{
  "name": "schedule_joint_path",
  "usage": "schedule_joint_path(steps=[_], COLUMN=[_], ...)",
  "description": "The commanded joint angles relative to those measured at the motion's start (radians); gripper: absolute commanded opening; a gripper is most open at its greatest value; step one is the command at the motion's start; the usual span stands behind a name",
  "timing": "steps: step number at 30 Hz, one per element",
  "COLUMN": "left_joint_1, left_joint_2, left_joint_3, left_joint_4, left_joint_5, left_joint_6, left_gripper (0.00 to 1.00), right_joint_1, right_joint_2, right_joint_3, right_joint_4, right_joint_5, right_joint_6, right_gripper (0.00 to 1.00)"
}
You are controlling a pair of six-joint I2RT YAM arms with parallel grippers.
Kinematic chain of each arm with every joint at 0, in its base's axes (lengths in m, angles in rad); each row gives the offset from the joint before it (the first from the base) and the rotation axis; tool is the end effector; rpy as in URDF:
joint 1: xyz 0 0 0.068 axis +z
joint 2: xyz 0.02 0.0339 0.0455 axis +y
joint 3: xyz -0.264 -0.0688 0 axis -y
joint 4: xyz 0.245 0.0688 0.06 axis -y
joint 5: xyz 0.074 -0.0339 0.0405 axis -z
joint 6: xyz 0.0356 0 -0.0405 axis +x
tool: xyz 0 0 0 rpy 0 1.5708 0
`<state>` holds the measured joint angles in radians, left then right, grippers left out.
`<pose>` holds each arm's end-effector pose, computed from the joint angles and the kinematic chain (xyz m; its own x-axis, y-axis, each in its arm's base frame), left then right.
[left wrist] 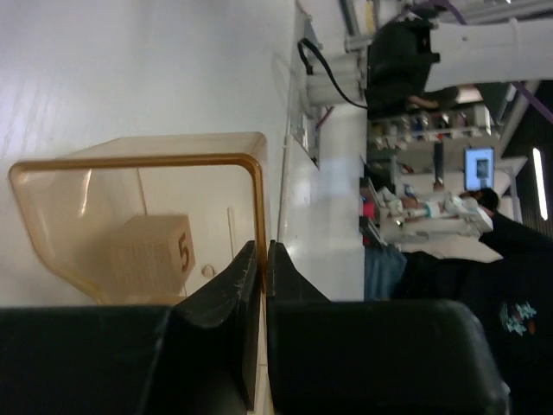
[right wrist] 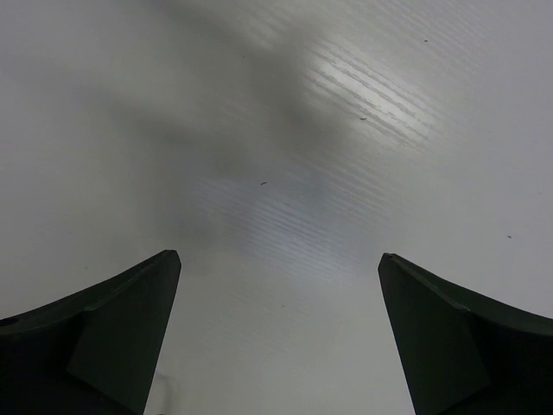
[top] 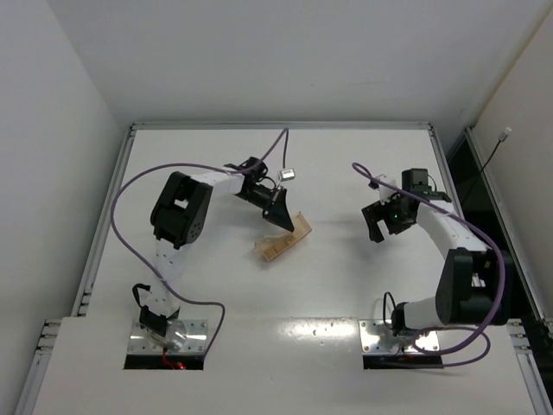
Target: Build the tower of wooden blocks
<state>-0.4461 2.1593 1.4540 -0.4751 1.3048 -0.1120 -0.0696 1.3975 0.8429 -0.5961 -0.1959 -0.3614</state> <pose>0.3674 -0.2138 0.1429 -0.8787 0.3877 -0.2784 0.3486 0.1228 -0.9292 0.2586 -0.0111 0.1961 -0.8481 -0.2885 -0.4443 -0.3323 0.9429 0.0220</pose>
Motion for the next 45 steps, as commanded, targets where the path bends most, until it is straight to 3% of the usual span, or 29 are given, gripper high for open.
schedule_joint_path(steps=[1,3,8,14,19,24,29,32,34,38,39,40,41,42,43,45], left_joint_1=[0.018,0.03,0.066,0.127,0.127,0.109,0.109,0.109,0.096,0.061,0.061,0.061,0.061,0.061,0.07,0.09], left_joint_2=[0.102,0.102,0.145,0.174,0.235,0.295,0.254,0.188,0.188,0.188,0.188,0.163,0.104,0.068,0.035,-0.01], left_joint_3=[0.17,0.155,0.246,0.385,0.347,0.338,0.486,0.531,0.516,0.349,0.315,0.277,0.146,0.061,-0.023,-0.131], left_joint_4=[-0.479,-0.439,-0.624,-0.701,-0.803,-0.787,-0.772,-0.689,-0.564,-0.291,-0.217,-0.062,0.066,0.228,0.568,0.67], left_joint_5=[0.318,0.318,0.318,0.318,0.318,0.318,0.318,0.318,0.318,0.283,0.231,0.108,0.062,0.021,-0.049,-0.113], left_joint_6=[0.5,0.488,0.607,0.585,0.689,0.652,0.577,0.451,0.272,-0.036,-0.211,-0.301,-0.412,-0.703,-0.848,-0.986], left_gripper=[0.0,0.0,0.0,0.0,0.0,0.0,0.0,0.0,0.0,0.0,0.0,0.0,0.0,0.0,0.0,0.0], right_joint_1=[-0.002,-0.002,-0.002,0.007,0.016,0.016,0.025,0.025,0.025,0.034,0.034,0.034,0.034,0.043,0.044,0.044], right_joint_2=[0.015,0.029,0.064,0.086,0.095,0.104,0.104,0.104,0.116,0.126,0.126,0.126,0.126,0.126,0.126,0.115], right_joint_3=[0.045,0.055,0.064,0.093,0.093,0.093,0.093,0.093,0.102,0.114,0.114,0.114,0.114,0.114,0.105,0.105], right_joint_4=[-0.001,-0.01,-0.024,-0.004,0.009,0.009,-0.001,-0.001,0.009,0.009,0.009,0.009,0.009,0.009,0.009,0.009], right_joint_5=[-0.027,-0.027,-0.027,-0.017,0.061,0.052,0.052,0.052,0.052,0.073,0.073,0.082,0.082,0.082,0.082,0.102], right_joint_6=[0.032,0.032,0.032,0.101,0.13,0.13,0.13,0.13,0.13,0.141,0.141,0.141,0.141,0.141,0.141,0.141], right_gripper=[0.96,0.96,0.94,0.92,0.91,0.9,0.9,0.9,0.9,0.9,0.9,0.9,0.9,0.9,0.9,0.88])
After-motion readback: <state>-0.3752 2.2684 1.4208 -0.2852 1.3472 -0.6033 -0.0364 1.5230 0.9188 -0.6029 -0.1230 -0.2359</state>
